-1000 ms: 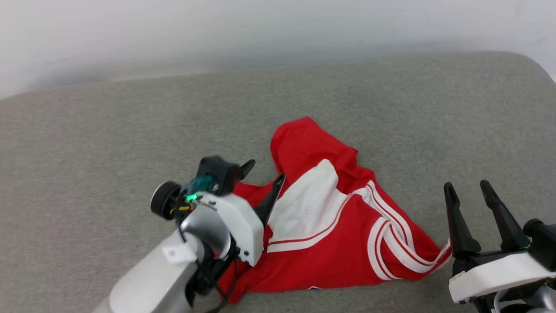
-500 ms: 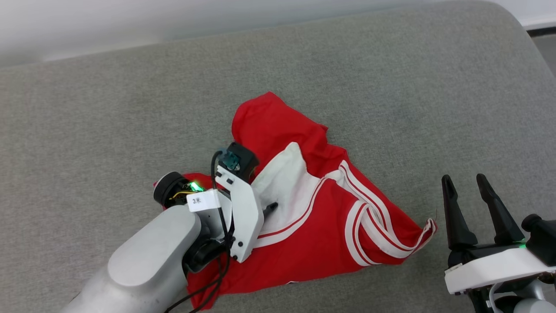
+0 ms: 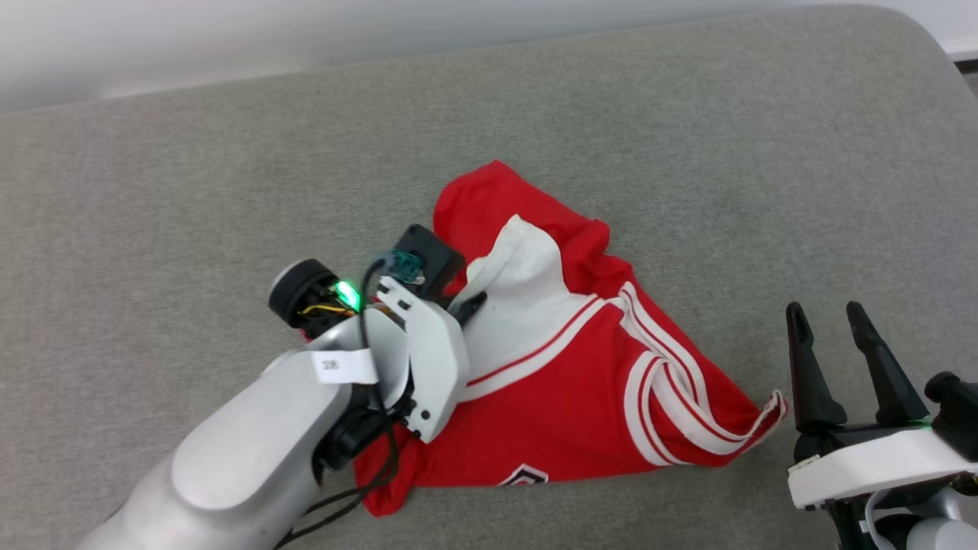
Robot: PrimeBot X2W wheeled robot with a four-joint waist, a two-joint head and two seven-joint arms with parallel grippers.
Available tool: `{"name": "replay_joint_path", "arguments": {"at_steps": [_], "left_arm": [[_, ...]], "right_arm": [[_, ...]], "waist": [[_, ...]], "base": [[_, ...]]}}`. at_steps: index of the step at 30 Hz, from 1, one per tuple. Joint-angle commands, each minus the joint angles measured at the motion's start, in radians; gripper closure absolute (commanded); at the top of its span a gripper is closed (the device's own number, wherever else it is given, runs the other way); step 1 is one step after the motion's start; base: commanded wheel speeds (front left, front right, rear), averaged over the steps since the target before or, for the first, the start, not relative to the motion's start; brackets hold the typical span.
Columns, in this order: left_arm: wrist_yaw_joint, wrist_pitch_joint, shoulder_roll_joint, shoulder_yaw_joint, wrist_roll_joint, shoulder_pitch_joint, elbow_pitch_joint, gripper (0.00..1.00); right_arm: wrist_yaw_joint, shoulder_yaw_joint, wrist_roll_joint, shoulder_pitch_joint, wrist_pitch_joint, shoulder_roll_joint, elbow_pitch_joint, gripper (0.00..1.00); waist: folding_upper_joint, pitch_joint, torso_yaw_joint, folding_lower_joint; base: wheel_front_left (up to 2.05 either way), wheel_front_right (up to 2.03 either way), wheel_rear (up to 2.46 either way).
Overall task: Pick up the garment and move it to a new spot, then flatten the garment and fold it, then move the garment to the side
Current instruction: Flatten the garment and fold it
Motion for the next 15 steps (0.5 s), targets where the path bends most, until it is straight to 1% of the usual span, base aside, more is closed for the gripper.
{"name": "replay_joint_path", "arguments": {"at_steps": [1,4,7,10,12,13,15], "left_arm": [[0.018,-0.024,0.021,0.014,0.011,0.019,-0.032,1.0],[0.057,-0.054,0.056,0.039,0.021,0.054,-0.094,1.0],[0.111,-0.074,0.102,0.07,0.021,0.109,-0.157,1.0],[0.173,-0.09,0.145,0.102,0.0,0.194,-0.214,1.0],[0.223,-0.107,0.165,0.128,-0.025,0.266,-0.246,1.0],[0.223,-0.107,0.165,0.128,-0.025,0.266,-0.246,1.0],[0.277,-0.131,0.178,0.162,-0.057,0.351,-0.264,1.0]], "right_arm": [[0.0,-0.005,0.0,0.0,0.006,0.001,0.0,0.0],[0.0,-0.013,-0.003,0.009,0.015,0.001,-0.002,0.0],[0.0,-0.019,-0.005,0.015,0.023,0.001,-0.009,0.0],[0.0,-0.022,-0.004,0.024,0.032,0.001,-0.014,0.0],[0.0,-0.026,-0.003,0.027,0.036,0.001,-0.018,0.0],[0.0,-0.026,-0.003,0.027,0.036,0.001,-0.018,0.0],[0.0,-0.029,-0.004,0.033,0.04,0.001,-0.019,0.0]], "waist": [[0.0,-0.014,0.02,-0.0001],[0.0,-0.03,0.044,-0.0001],[0.0,-0.043,0.069,-0.0001],[0.0,-0.052,0.092,-0.0001],[0.0,-0.057,0.106,-0.0001],[0.0,-0.057,0.106,-0.0001],[0.0,-0.063,0.119,-0.0001]], "base": [[0.0,0.0,0.0],[0.0,0.0,0.0],[0.0,0.0,0.0],[0.0,0.0,0.0],[0.0,0.0,0.0],[0.0,0.0,0.0],[0.0,0.0,0.0]]}}
